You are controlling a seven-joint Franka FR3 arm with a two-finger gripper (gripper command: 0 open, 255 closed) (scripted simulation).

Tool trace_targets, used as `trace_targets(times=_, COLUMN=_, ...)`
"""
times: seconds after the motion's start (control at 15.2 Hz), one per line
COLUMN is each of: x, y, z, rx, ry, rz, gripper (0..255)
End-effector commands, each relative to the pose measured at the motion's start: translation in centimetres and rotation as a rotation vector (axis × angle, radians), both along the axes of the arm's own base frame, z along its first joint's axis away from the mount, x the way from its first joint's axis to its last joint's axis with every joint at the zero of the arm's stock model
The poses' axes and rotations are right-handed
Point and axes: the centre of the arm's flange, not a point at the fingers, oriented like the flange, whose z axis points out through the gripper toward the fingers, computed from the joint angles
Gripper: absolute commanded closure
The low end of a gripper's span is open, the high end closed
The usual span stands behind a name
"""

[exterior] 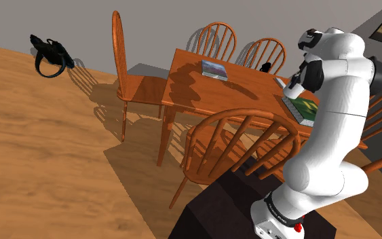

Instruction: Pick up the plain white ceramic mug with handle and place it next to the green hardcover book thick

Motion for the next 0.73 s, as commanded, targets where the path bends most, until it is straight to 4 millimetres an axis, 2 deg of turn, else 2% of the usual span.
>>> trace_targets(times=0.0, x=0.0, y=0.1, z=-1.1, rx=-0.001, ry=0.0, rz=0.0, gripper=255)
trace_targets(times=0.66, x=0.0, y=0.1, z=-6.4, rx=-0.001, ry=0.0, rz=0.0, gripper=255)
